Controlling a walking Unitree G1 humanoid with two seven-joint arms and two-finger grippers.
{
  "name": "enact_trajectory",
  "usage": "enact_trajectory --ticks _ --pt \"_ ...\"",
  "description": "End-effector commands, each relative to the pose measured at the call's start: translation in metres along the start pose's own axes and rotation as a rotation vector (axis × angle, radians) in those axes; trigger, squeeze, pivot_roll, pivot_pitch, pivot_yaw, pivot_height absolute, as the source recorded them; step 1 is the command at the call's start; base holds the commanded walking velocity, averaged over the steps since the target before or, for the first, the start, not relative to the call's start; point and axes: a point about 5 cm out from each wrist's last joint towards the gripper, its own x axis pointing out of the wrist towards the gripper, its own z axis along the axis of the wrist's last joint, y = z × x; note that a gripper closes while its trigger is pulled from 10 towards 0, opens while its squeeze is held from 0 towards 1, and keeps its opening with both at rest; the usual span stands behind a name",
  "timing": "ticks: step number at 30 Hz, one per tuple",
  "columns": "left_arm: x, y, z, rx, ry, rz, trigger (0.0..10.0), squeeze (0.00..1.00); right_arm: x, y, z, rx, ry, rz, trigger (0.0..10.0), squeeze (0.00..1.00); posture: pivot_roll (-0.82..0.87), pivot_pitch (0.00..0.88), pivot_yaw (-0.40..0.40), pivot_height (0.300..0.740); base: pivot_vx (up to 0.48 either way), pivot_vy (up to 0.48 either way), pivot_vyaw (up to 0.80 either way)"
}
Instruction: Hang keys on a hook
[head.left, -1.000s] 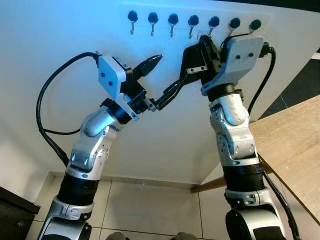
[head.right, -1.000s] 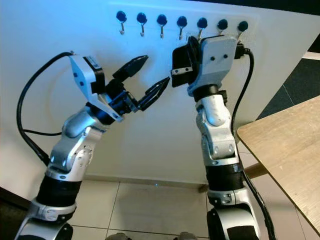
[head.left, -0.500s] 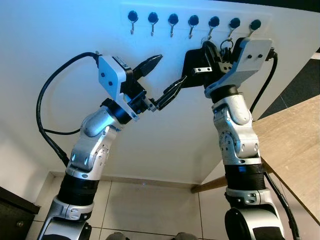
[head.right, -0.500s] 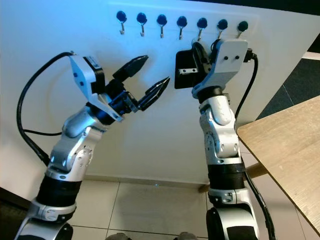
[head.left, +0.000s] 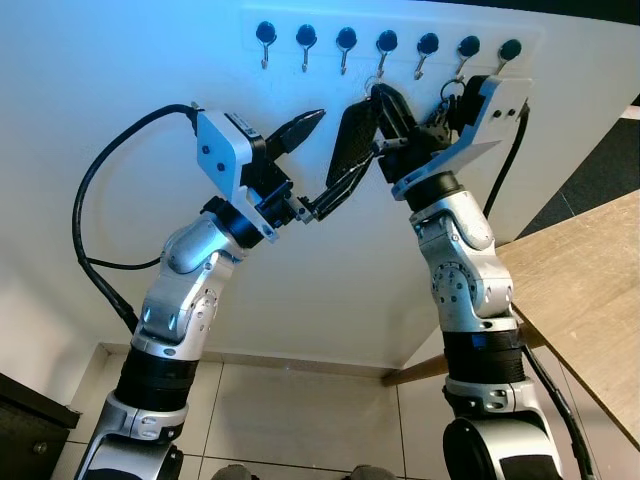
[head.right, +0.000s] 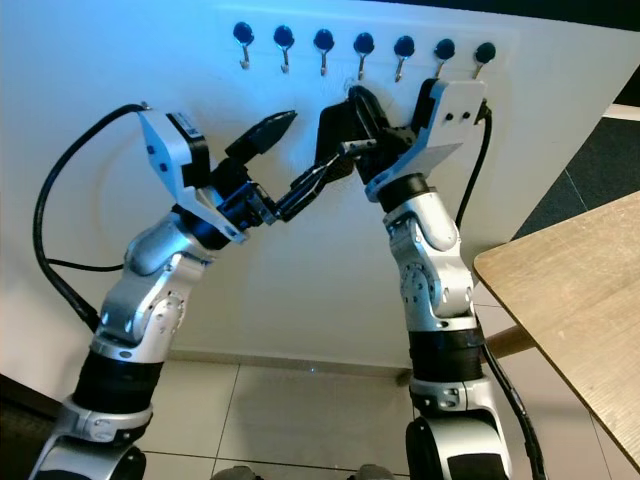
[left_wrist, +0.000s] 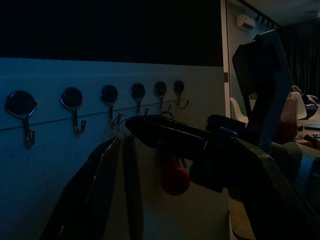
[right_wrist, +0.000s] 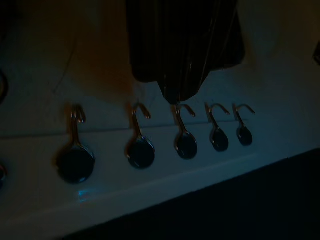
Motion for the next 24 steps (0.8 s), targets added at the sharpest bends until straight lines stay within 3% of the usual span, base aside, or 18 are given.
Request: enact_trajectory --ticks 1,24 --pt "0.003 -0.004 0.002 -0.005 -0.006 -0.025 10.0 0.0 0.001 -0.004 0.006 -0.002 -0.022 -0.004 10.0 0.0 0.04 0.057 -0.044 0.74 0.0 0.0 0.0" --pt "0.003 -0.005 0.001 -0.01 -0.004 -0.028 10.0 0.0 -0.002 -0.026 0.011 -0.041 -0.031 -0.11 10.0 0.0 0.04 0.064 -0.04 0.74 0.0 0.0 0.0"
